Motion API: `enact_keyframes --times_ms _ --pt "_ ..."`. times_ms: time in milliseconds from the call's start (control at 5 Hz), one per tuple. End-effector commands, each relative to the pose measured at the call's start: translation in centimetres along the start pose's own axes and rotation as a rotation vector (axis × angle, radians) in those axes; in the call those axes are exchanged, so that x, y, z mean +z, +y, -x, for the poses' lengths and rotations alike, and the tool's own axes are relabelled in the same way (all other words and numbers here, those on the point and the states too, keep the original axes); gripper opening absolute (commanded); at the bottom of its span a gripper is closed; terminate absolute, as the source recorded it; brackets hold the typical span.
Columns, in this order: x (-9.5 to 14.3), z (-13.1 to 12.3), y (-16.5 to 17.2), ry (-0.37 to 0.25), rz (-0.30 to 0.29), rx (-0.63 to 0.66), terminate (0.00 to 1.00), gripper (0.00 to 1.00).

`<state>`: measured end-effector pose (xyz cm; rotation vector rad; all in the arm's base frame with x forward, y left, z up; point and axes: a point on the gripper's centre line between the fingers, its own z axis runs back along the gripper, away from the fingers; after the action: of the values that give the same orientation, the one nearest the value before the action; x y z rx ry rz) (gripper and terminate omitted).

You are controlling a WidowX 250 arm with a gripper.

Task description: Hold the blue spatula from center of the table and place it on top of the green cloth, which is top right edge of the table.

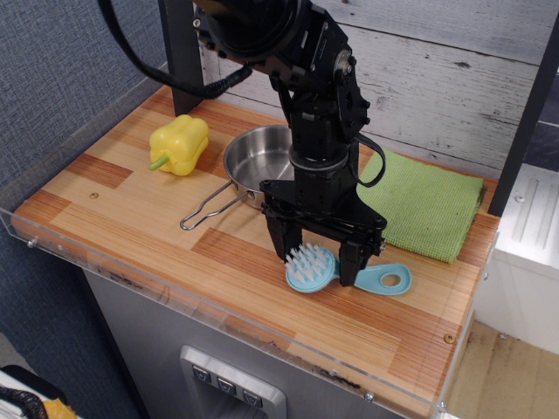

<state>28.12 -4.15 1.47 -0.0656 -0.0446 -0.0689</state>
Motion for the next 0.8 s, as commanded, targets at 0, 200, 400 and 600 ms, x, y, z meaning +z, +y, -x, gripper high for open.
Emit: enact_keyframes --times_ms 0,200,400,600 --pt "-0.6 -0.2 -0.5 0.015 0.006 -0.011 0.0 1.0" --pt "-0.9 -0.4 -1.3 0.037 -0.005 -0.023 0.0 0.0" --pt "-0.8 -0.6 -1.7 0.044 -0.01 -0.035 0.0 0.0" --pt "-0.6 -0.6 -1.9 0.041 -0.013 -0.042 0.0 0.0"
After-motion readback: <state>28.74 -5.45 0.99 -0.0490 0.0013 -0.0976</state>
